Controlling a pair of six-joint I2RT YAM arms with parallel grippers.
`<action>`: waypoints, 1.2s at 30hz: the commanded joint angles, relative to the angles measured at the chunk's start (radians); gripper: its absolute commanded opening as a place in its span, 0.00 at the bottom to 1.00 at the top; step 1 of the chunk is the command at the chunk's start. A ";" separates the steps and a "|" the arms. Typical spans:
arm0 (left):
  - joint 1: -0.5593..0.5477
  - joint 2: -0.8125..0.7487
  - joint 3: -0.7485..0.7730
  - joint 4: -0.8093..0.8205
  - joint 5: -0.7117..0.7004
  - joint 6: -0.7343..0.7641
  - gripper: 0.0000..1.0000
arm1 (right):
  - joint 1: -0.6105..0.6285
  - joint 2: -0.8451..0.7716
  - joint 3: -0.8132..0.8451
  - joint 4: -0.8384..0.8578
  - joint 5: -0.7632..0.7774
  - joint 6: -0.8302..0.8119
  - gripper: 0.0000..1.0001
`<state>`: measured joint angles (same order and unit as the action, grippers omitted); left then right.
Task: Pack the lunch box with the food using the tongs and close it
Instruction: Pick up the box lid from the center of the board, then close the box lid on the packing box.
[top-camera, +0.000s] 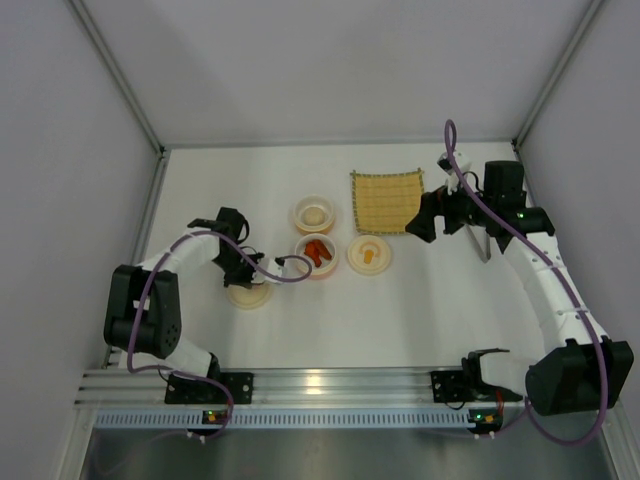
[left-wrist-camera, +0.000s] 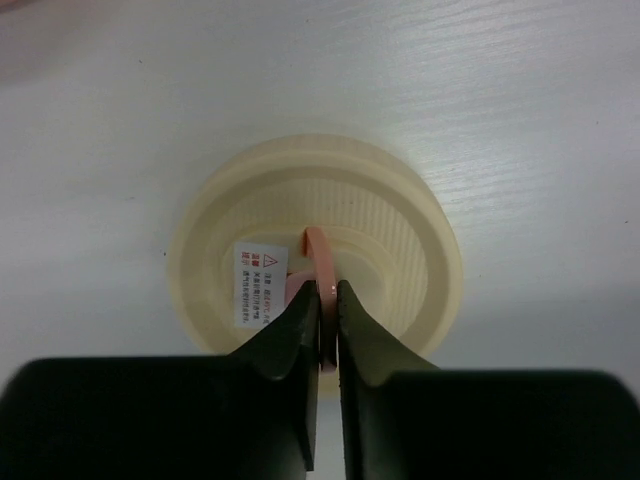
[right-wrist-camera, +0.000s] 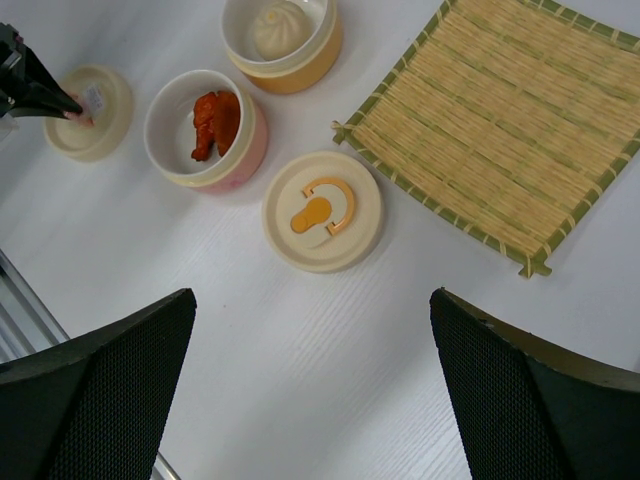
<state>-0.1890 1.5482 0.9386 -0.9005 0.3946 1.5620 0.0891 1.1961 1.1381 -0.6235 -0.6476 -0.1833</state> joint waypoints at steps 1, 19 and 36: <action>0.003 -0.013 0.032 -0.058 0.003 -0.017 0.03 | -0.020 -0.030 0.018 -0.018 -0.006 -0.019 0.99; -0.142 0.194 0.819 -0.241 -0.169 -1.517 0.00 | -0.115 -0.107 -0.051 -0.050 0.022 -0.007 0.99; -0.414 0.329 0.885 -0.198 -0.566 -2.034 0.00 | -0.264 -0.132 -0.092 -0.096 -0.043 -0.064 0.99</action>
<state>-0.5983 1.8439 1.7725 -1.0950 -0.1291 -0.3748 -0.1497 1.0946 1.0512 -0.7021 -0.6529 -0.2176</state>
